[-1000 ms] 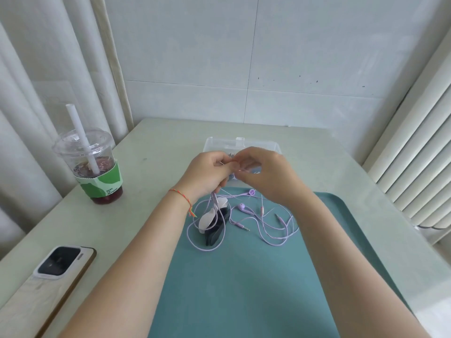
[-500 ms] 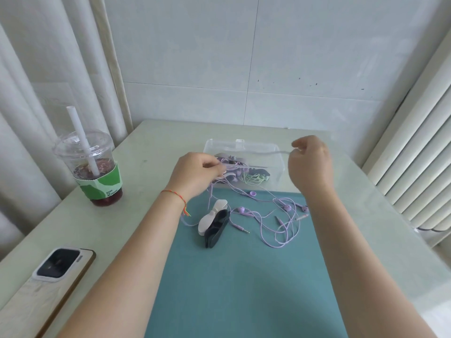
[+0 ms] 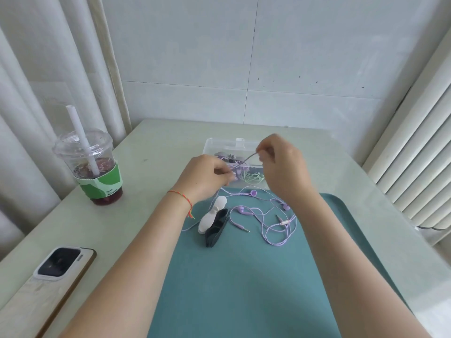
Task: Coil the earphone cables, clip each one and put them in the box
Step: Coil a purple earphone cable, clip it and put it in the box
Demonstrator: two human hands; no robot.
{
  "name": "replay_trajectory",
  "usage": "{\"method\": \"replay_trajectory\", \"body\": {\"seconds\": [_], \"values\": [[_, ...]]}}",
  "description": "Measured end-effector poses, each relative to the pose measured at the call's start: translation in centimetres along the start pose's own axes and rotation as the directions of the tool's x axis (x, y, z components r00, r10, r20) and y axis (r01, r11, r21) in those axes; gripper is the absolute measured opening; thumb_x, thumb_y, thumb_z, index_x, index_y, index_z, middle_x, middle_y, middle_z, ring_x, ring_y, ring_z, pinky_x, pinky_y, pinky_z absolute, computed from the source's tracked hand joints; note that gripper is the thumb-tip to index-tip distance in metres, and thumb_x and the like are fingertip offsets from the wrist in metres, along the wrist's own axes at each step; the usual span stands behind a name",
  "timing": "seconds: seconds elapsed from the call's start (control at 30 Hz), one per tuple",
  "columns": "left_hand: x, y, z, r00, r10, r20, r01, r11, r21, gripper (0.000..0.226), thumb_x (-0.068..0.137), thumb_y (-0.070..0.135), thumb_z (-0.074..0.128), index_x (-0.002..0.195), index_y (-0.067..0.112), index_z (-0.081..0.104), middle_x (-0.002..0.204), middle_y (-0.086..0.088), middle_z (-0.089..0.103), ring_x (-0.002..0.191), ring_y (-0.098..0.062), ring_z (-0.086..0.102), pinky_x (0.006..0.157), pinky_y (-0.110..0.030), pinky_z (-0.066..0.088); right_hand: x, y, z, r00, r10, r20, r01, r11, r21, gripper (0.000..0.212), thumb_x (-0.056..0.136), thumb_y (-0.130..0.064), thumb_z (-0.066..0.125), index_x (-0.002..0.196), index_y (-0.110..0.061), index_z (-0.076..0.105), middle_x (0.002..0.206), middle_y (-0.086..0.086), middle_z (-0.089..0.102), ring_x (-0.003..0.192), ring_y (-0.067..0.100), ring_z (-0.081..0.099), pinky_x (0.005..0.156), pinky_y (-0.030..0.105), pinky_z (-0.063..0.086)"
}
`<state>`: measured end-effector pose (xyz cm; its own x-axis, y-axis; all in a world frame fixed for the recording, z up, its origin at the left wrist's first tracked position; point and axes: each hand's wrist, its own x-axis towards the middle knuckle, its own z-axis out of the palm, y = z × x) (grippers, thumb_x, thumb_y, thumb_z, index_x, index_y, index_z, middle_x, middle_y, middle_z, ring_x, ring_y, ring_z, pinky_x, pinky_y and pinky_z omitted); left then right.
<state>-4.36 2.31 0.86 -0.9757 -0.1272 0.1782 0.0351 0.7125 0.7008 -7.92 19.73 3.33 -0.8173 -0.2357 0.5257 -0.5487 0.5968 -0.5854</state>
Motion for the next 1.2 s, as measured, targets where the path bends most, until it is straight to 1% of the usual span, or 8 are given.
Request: {"method": "replay_trajectory", "body": {"seconds": [0.2,0.37,0.47,0.67,0.8,0.93,1.07,1.2], "values": [[0.1,-0.7,-0.6,0.996,-0.087,-0.005,0.082,0.916,0.391,0.019,0.080,0.030,0.071,0.100,0.031,0.070,0.107,0.007,0.068,0.106,-0.021,0.059,0.093,-0.033,0.044,0.3,0.2,-0.3,0.980,0.136,-0.147,-0.112,0.980,0.164,0.013,0.098,-0.007,0.035,0.098,-0.013,0.046,0.081,0.007,0.060,0.080,0.030,0.057,0.072,0.041,0.047],[-0.1,0.8,0.1,0.992,0.128,0.004,-0.126,0.980,-0.151,0.019,0.085,0.033,0.073,0.103,0.029,0.073,0.106,0.013,0.070,0.100,-0.003,0.061,0.083,-0.008,0.040,0.0,-0.6,0.0,0.994,0.101,-0.038,-0.090,0.969,0.231,0.012,0.098,-0.006,0.037,0.098,-0.014,0.046,0.075,0.002,0.062,0.076,0.024,0.060,0.067,0.031,0.045],[-0.1,0.8,0.5,0.990,0.132,0.058,-0.115,0.965,-0.237,0.006,0.088,0.024,0.070,0.089,0.029,0.072,0.094,0.007,0.074,0.094,-0.011,0.068,0.088,-0.027,0.050,-0.1,-1.1,-0.2,0.993,0.099,-0.058,-0.073,0.935,0.346,0.011,0.098,-0.004,0.035,0.098,-0.012,0.043,0.074,0.007,0.065,0.067,0.021,0.060,0.066,0.027,0.046],[0.0,-0.3,0.0,0.999,0.034,-0.006,-0.032,0.976,0.217,0.019,0.090,0.025,0.062,0.080,0.012,0.072,0.076,-0.007,0.069,0.076,-0.026,0.061,0.072,-0.035,0.049,0.1,-0.3,-1.2,0.882,0.251,-0.400,-0.115,0.936,0.333,0.014,0.097,-0.008,0.035,0.103,-0.014,0.047,0.083,0.004,0.064,0.072,0.020,0.058,0.062,0.023,0.038],[0.0,0.0,0.0,0.997,0.025,-0.074,-0.007,0.971,0.238,0.022,0.087,0.030,0.065,0.079,0.011,0.074,0.077,-0.007,0.069,0.079,-0.027,0.061,0.070,-0.033,0.049,0.1,0.9,-0.3,0.965,0.159,-0.210,-0.169,0.985,-0.031,0.041,0.083,0.008,0.040,0.116,-0.007,0.060,0.125,0.010,0.051,0.110,0.025,0.050,0.087,0.025,0.039],[-0.1,0.3,0.4,0.998,0.041,-0.052,-0.028,0.974,0.223,0.016,0.083,0.031,0.072,0.074,0.018,0.071,0.077,0.003,0.066,0.078,-0.020,0.059,0.070,-0.028,0.046,-0.5,-0.2,0.8,0.995,-0.100,0.026,0.102,0.992,-0.069,0.050,0.077,0.007,0.047,0.121,-0.011,0.062,0.124,0.006,0.058,0.114,0.025,0.051,0.103,0.037,0.037],[0.1,0.2,0.8,0.994,0.111,-0.012,-0.108,0.983,0.146,0.017,0.083,0.029,0.071,0.075,0.014,0.072,0.075,-0.003,0.069,0.075,-0.025,0.062,0.071,-0.035,0.050,-1.2,-0.5,1.6,0.948,-0.104,0.300,0.135,0.987,-0.085,0.027,0.085,-0.007,0.057,0.108,-0.015,0.069,0.103,0.000,0.068,0.098,0.019,0.060,0.094,0.032,0.043],[0.1,0.4,0.6,0.991,0.131,-0.022,-0.130,0.989,0.066,0.017,0.084,0.033,0.072,0.082,0.016,0.073,0.079,0.002,0.071,0.079,-0.022,0.065,0.073,-0.034,0.052,-0.9,-0.2,1.6,0.943,-0.012,0.331,0.072,0.983,-0.169,0.015,0.093,-0.017,0.056,0.100,-0.013,0.070,0.089,0.004,0.068,0.084,0.022,0.058,0.073,0.032,0.047]]}}
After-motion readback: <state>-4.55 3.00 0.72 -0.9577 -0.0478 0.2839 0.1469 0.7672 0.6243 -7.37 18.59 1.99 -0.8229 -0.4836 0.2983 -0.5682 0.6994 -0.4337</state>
